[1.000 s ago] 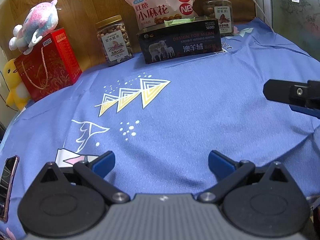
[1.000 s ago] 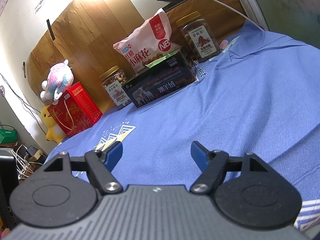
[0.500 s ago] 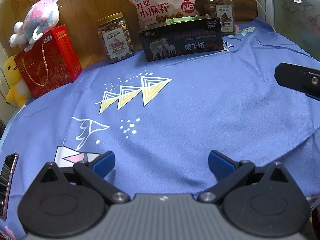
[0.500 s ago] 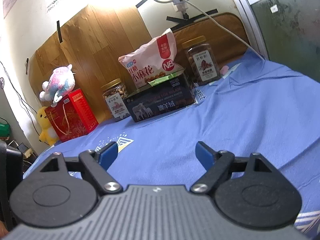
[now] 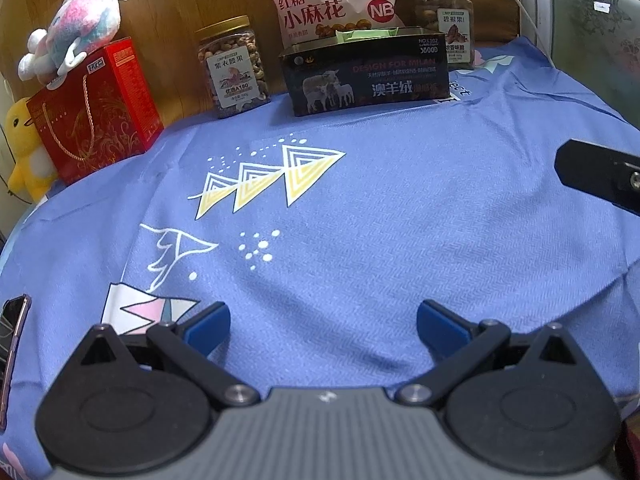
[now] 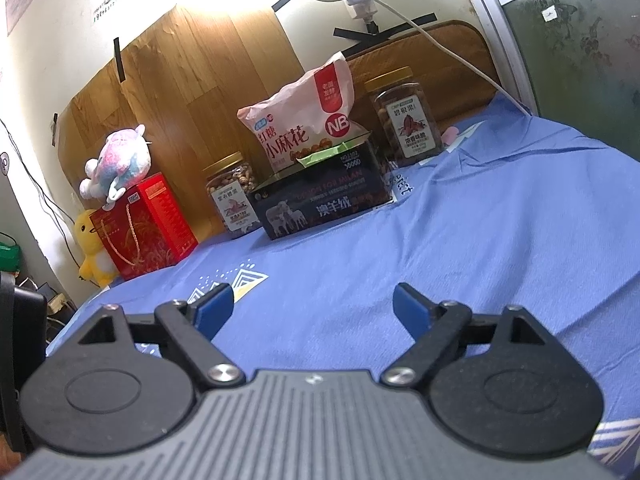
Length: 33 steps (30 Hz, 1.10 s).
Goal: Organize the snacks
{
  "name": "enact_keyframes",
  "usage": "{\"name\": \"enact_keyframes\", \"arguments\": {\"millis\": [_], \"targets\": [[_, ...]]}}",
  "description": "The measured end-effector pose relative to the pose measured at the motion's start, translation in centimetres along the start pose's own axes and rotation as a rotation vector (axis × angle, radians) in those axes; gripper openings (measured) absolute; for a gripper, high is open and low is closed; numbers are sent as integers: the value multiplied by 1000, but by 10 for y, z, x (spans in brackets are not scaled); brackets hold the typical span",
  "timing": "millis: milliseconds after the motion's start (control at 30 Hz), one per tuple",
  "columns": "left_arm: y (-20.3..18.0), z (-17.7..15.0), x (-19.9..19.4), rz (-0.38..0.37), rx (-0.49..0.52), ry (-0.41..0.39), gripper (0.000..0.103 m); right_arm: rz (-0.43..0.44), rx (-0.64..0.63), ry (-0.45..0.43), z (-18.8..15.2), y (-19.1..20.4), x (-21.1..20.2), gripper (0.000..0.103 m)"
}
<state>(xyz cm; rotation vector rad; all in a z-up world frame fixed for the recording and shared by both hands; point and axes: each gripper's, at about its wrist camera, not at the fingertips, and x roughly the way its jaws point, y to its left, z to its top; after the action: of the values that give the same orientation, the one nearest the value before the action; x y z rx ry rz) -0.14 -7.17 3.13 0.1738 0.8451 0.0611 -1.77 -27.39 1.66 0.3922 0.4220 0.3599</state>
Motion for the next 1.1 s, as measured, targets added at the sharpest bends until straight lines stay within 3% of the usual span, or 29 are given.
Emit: {"name": "enact_keyframes", "arguments": {"millis": [1100], "targets": [[2,4,-10,43,-2,-39,103,-6,5,-16,0,-1,-2,90]]}}
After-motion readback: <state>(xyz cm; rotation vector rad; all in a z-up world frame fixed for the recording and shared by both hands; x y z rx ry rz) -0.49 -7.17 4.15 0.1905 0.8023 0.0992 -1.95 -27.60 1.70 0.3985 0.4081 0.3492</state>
